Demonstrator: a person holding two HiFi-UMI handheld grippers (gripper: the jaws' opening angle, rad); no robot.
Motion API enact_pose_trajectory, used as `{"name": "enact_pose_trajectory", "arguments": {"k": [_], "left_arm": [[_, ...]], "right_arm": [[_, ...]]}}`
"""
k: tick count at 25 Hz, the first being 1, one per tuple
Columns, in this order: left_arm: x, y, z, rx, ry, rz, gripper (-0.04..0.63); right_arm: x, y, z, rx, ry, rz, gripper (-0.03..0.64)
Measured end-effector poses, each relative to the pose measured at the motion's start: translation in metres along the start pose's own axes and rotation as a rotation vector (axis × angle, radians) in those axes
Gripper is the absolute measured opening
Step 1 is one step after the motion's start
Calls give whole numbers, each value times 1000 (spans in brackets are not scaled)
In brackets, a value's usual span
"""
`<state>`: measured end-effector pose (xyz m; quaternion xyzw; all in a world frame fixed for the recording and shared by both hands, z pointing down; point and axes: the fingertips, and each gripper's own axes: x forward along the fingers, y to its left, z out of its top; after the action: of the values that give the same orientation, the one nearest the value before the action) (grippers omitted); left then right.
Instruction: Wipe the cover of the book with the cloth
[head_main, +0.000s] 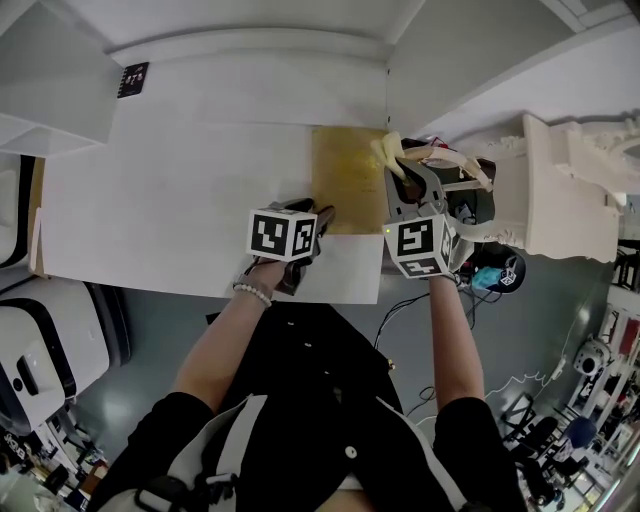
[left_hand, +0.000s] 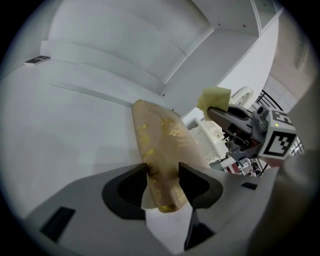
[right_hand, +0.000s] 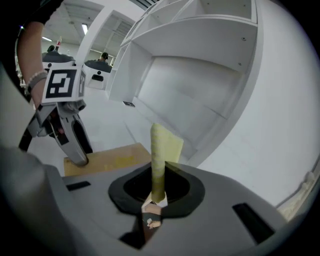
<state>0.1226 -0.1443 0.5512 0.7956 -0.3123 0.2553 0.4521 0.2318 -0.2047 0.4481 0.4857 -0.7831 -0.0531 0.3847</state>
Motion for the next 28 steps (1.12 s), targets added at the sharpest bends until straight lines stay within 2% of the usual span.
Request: {"name": "enact_pose_trajectory", "arguments": {"k": [8,16,19,24,28], "left_arm": [[0,0,0,-6,4,1,196],[1,1,0,-12,-3,7,195],[1,2,0,-11,-11,12,195],[0,2,0,-11,-16,22,195],[0,1,0,-13,-21,30,195]], "right_arm": [[56,-5,-21,-202,116,40,32],[83,0,-39,-272,197,99,32],[87,1,-48,-274,231,112,32],[86,0,-51,-166,240,128,32],[78,3,-56,-165,247,131,32]]}}
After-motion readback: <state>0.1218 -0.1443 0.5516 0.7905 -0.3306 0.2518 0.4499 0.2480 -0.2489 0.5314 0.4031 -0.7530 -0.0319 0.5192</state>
